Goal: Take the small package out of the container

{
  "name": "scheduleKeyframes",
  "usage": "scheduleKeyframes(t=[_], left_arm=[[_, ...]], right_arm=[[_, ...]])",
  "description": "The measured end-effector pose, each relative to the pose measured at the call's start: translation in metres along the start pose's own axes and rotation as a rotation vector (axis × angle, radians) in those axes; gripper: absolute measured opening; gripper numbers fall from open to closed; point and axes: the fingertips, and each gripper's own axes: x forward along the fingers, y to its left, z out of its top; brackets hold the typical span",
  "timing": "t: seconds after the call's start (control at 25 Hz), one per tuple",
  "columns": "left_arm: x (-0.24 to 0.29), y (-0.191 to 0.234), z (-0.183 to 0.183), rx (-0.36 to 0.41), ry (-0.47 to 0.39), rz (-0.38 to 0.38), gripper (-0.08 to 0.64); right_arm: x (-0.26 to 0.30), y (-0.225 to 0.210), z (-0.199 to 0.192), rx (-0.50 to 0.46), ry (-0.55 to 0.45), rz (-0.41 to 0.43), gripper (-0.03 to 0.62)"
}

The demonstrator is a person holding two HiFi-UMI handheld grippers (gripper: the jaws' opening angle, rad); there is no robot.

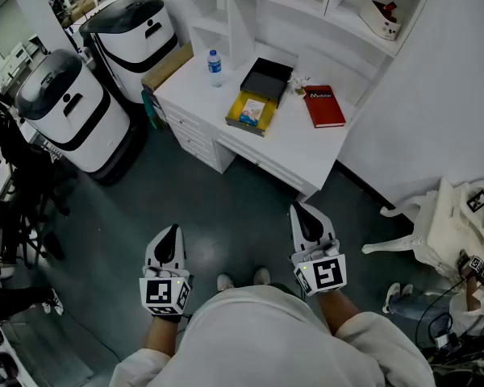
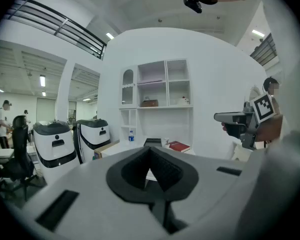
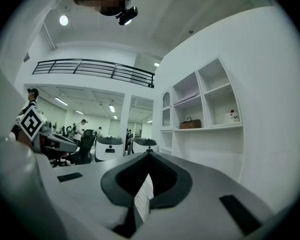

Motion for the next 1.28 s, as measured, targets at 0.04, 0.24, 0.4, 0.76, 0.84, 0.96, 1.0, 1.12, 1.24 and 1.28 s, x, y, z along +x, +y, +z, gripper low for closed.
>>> scheduleKeyframes(t=[0.04, 0.24, 0.4, 0.76, 0.84, 0.96, 1.0, 1.12, 1.24, 1.28], left_arm=[[0.000, -0.002, 0.000, 0.000, -0.001, 0.001, 0.008], [-0.001, -0.009, 0.001, 0.005, -0.001, 0.000, 0.008], [-0.001, -0.012, 0.000, 0.009, 0.002, 0.002, 0.008], [-0.008, -0.019, -0.003, 0.008, 0.012, 0.012, 0.008], [-0.008, -0.022, -0.004, 0.009, 0.016, 0.016, 0.008], [-0.010, -0.025, -0.005, 0.012, 0.020, 0.022, 0.008], [-0.010, -0.026, -0.006, 0.013, 0.021, 0.024, 0.008], [-0.010, -0.031, -0.005, 0.017, 0.021, 0.030, 0.008], [-0.009, -0.037, -0.004, 0.023, 0.023, 0.036, 0.008], [-0.009, -0.038, -0.004, 0.025, 0.025, 0.038, 0.008]], right_arm=[[-0.001, -0.002, -0.001, 0.002, -0.001, 0.000, 0.025], [-0.007, -0.007, -0.002, 0.006, -0.003, -0.003, 0.025], [-0.009, -0.009, -0.003, 0.008, -0.008, -0.003, 0.025], [-0.018, -0.011, -0.002, 0.022, -0.018, 0.020, 0.025], [-0.020, -0.012, 0.001, 0.035, -0.041, 0.033, 0.026], [-0.020, -0.012, 0.001, 0.042, -0.044, 0.058, 0.164], [-0.019, -0.012, -0.001, 0.044, -0.039, 0.066, 0.221], [-0.020, -0.015, -0.002, 0.032, -0.038, 0.076, 0.368], [-0.025, -0.019, -0.004, 0.010, -0.026, 0.079, 0.407], [-0.026, -0.020, -0.006, 0.009, -0.010, 0.084, 0.407]])
